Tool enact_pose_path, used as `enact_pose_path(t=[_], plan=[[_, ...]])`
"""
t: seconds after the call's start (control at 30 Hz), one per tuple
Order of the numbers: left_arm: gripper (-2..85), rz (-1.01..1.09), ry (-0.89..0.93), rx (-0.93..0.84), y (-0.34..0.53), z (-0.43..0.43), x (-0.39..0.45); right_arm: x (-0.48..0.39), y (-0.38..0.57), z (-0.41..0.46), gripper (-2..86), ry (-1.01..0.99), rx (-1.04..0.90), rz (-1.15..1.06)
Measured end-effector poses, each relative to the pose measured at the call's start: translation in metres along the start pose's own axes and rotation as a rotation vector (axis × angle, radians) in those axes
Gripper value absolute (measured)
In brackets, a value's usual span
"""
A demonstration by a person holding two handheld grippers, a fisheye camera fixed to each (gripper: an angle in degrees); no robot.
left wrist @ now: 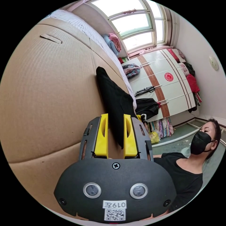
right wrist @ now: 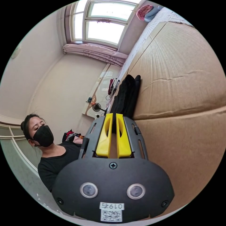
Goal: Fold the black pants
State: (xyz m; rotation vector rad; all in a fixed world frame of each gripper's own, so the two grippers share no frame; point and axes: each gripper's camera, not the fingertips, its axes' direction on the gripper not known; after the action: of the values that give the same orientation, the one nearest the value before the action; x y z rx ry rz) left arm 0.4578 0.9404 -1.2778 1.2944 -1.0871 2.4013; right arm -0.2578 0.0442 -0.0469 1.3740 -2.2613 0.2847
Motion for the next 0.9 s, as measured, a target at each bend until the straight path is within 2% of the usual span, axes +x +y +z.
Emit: enact_pose_path(t=[0.33,0.53,0.63,0.77,0.9], plan=[[8.6,-0.014,0.040,-0.004,0.025,0.001,0.003,-0.014,-0.010,0.006,6.5,0.092,-0.026,-0.003],[8.6,0.003,0.019,-0.010,0.030,-0.003,0.009,-0.007,-0.014,0.017,6.1,0.058,-0.053,-0.010],[8.7,0.005,0.022,-0.013,0.030,-0.004,0.011,-0.004,-0.019,0.017,5.3,0.029,-0.045,-0.021],[8.3,-0.004,0.042,-0.009,0.032,-0.006,0.009,0.011,-0.027,0.027,2.5,0.086,-0.096,0.006],[6.8,-0.001,-0.002,-0.008,0.035,-0.006,0.014,0.019,-0.027,0.028,0.4,0.065,-0.089,-0.010]])
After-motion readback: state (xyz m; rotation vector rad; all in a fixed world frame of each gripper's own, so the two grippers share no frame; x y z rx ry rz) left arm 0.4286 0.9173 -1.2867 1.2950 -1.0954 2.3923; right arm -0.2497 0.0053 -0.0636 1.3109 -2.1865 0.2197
